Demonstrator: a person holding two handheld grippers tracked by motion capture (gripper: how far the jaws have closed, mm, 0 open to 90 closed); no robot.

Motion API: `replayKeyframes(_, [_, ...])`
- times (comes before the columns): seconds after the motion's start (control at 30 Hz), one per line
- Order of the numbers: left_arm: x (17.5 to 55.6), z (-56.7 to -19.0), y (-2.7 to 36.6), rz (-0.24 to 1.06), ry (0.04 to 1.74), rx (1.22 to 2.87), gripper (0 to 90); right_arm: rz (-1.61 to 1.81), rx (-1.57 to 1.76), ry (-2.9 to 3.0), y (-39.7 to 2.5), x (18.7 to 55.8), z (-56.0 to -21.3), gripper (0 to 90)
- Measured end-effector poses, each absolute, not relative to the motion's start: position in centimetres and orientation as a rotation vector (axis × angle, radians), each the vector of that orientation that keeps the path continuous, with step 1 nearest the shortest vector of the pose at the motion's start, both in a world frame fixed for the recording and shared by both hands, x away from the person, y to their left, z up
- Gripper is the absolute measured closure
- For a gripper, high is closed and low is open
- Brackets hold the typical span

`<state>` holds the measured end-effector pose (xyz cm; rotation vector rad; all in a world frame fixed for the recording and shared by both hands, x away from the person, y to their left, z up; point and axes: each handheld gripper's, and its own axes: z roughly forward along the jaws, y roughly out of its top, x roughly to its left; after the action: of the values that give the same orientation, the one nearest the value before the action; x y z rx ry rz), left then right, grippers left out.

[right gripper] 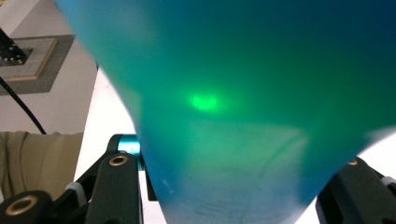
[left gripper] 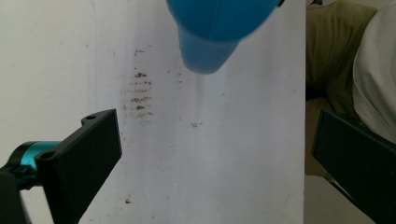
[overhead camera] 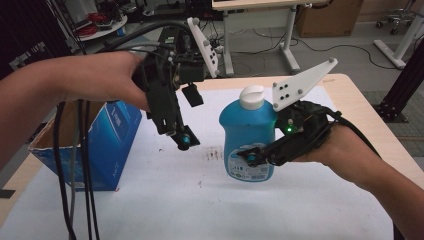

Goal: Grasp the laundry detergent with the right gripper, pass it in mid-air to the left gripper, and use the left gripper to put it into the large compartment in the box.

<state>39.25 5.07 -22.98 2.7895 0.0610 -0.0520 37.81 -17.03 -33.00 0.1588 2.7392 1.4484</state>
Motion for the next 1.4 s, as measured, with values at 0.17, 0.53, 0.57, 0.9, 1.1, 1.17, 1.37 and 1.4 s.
replayKeyframes(0.17, [39.0, -22.5, 4.7, -0.051, 0.046, 2.773, 1.6, 1.44, 0.125, 2.759, -15.8, 38.0, -33.1, 46.0])
replayKeyframes(0.53, [38.8, -22.2, 3.6, -0.049, 0.012, 2.769, 1.6, 1.428, 0.094, 2.778, -13.9, 38.0, -33.4, 46.0])
replayKeyframes(0.57, [38.7, -22.1, 3.5, -0.054, 0.011, 2.77, 1.6, 1.427, 0.089, 2.781, -13.7, 38.0, -33.4, 46.0])
replayKeyframes(0.9, [38.5, -22.2, 2.9, -0.062, -0.008, 2.779, 1.6, 1.425, 0.076, 2.805, -12.2, 37.9, -33.4, 46.0])
replayKeyframes(1.1, [38.6, -22.2, 2.8, -0.066, -0.002, 2.787, 1.6, 1.416, 0.06, 2.814, -11.7, 37.9, -33.5, 46.0])
replayKeyframes(1.17, [38.6, -22.3, 2.7, -0.067, -0.004, 2.793, 1.6, 1.414, 0.061, 2.816, -11.6, 37.8, -33.5, 45.9])
replayKeyframes(1.37, [38.5, -22.7, 2.3, -0.037, -0.024, 2.812, 1.7, 1.417, 0.061, 2.811, -11.6, 37.8, -33.4, 45.9])
replayKeyframes(1.4, [38.5, -22.7, 2.3, -0.032, -0.027, 2.811, 2.1, 1.422, 0.061, 2.81, -11.6, 37.8, -33.3, 45.9])
